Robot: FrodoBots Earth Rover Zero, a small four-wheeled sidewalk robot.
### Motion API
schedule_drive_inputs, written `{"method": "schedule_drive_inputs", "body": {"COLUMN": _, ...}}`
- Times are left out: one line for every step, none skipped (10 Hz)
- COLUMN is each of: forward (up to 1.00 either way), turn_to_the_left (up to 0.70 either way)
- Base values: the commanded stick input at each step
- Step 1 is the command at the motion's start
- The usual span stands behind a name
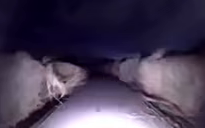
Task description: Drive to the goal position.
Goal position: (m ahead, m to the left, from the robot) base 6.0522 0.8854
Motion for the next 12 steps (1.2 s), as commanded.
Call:
{"method": "schedule_drive_inputs", "body": {"forward": 0.85, "turn_to_the_left": 0.0}}
{"method": "schedule_drive_inputs", "body": {"forward": 0.85, "turn_to_the_left": 0.0}}
{"method": "schedule_drive_inputs", "body": {"forward": 0.85, "turn_to_the_left": 0.0}}
{"method": "schedule_drive_inputs", "body": {"forward": 0.85, "turn_to_the_left": 0.0}}
{"method": "schedule_drive_inputs", "body": {"forward": 0.85, "turn_to_the_left": 0.0}}
{"method": "schedule_drive_inputs", "body": {"forward": 0.85, "turn_to_the_left": 0.0}}
{"method": "schedule_drive_inputs", "body": {"forward": 0.85, "turn_to_the_left": 0.0}}
{"method": "schedule_drive_inputs", "body": {"forward": 0.85, "turn_to_the_left": 0.0}}
{"method": "schedule_drive_inputs", "body": {"forward": 0.85, "turn_to_the_left": 0.0}}
{"method": "schedule_drive_inputs", "body": {"forward": 0.85, "turn_to_the_left": 0.0}}
{"method": "schedule_drive_inputs", "body": {"forward": 0.85, "turn_to_the_left": 0.0}}
{"method": "schedule_drive_inputs", "body": {"forward": 0.85, "turn_to_the_left": 0.0}}
